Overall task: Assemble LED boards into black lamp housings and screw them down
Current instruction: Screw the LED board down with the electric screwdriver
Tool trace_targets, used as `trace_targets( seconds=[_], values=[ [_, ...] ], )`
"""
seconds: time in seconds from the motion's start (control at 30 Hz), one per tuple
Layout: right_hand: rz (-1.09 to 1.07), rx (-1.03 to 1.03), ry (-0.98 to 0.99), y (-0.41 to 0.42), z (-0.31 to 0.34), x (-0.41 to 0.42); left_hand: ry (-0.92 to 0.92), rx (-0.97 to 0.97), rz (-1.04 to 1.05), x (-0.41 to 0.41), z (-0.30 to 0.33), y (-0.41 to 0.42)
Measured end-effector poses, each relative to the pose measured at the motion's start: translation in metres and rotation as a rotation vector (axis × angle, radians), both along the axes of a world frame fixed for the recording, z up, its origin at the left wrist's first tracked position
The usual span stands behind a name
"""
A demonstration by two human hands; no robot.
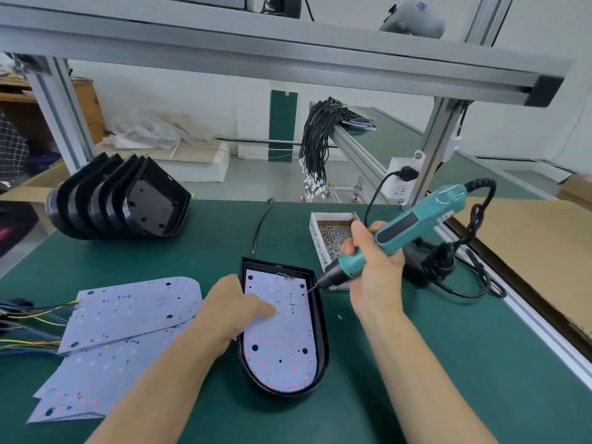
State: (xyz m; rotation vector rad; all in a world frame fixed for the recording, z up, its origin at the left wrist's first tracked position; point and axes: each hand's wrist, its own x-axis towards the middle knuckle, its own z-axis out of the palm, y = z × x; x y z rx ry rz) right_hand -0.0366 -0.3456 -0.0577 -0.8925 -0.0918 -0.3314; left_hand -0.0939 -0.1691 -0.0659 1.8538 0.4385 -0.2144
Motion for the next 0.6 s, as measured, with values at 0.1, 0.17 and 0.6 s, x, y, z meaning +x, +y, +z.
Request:
trace_targets(
  seconds=[0.1, 0.17, 0.6],
  values=[
    [0.002, -0.006, 0.014, -0.0008, -0.002, 0.0033, 0.006, -0.02, -0.009, 0.0001, -0.0005, 0.0017],
    [0.003, -0.01, 0.015, -0.0006, -0.0029, 0.0046, 0.004, -0.035, -0.007, 0.0, -0.0005, 0.0017],
    [0.007, -0.196, -0.115, 0.0072, -0.0018, 0.0059, -0.002, -0.059, -0.023, 0.0, -0.002, 0.0012]
  ],
)
